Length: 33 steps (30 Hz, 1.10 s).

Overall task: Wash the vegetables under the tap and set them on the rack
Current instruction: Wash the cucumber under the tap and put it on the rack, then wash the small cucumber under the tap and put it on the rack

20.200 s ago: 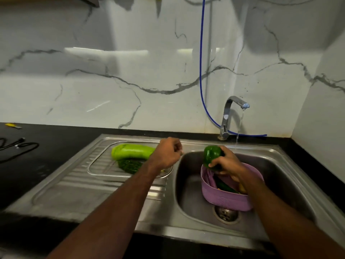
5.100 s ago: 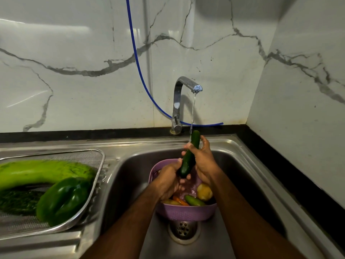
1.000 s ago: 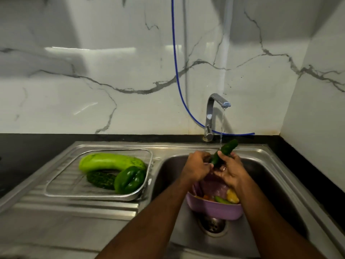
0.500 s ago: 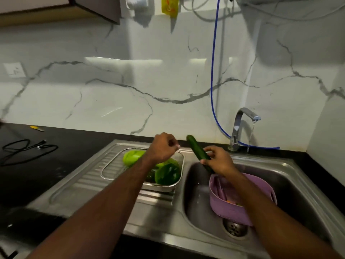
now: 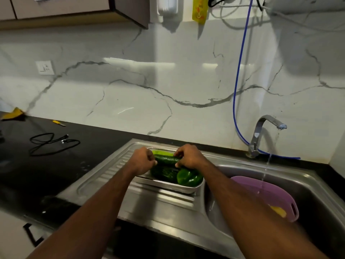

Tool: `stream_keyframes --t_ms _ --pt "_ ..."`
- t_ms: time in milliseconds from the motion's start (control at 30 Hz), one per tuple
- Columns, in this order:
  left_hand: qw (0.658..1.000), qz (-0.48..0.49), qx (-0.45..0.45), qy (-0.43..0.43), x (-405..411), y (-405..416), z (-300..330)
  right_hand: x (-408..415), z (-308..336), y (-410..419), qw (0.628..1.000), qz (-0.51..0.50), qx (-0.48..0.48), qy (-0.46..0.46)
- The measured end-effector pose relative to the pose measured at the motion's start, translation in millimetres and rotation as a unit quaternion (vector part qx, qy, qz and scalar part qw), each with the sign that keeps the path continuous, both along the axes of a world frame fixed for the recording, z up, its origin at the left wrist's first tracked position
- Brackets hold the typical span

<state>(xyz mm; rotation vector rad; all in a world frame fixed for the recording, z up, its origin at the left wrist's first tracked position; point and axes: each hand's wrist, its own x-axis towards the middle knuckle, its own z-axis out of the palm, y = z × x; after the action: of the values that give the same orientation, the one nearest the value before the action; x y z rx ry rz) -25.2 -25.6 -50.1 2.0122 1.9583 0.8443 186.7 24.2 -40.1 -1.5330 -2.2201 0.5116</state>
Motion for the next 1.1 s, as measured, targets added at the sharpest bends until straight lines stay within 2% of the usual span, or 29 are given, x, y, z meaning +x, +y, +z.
stream_keyframes --t_ms 233,367,500,600,700,800,933,1033,1100 --pt "1.0 -0.005 0.004 -0.009 7 4 -3 0 -7 3 1.0 -0.02 0.004 0.007" --pt "0.998 -0.019 0.032 -0.041 35 9 10 26 -10 4 0.996 -0.016 -0.003 0.088" --pt "0.993 -0.046 0.074 -0.08 82 21 27 70 -14 4 0.979 -0.079 0.028 0.186" --pt "0.985 -0.073 0.085 -0.129 134 30 37 116 -21 0 0.968 -0.135 0.039 0.208" --pt "0.979 -0.117 0.084 -0.142 193 38 37 165 -38 -4 0.953 -0.19 0.043 0.231" --pt "0.971 -0.167 0.064 -0.157 248 45 18 205 -60 -11 0.94 -0.253 0.034 0.227" --pt "0.965 -0.198 0.011 -0.172 304 49 -37 257 -94 -12 0.923 -0.324 0.004 0.207" --pt "0.967 -0.188 -0.042 -0.164 329 57 -81 289 -134 -13 0.909 -0.379 -0.005 0.175" --pt "0.971 -0.166 -0.059 -0.161 339 63 -99 297 -153 -12 0.915 -0.368 -0.042 0.158"
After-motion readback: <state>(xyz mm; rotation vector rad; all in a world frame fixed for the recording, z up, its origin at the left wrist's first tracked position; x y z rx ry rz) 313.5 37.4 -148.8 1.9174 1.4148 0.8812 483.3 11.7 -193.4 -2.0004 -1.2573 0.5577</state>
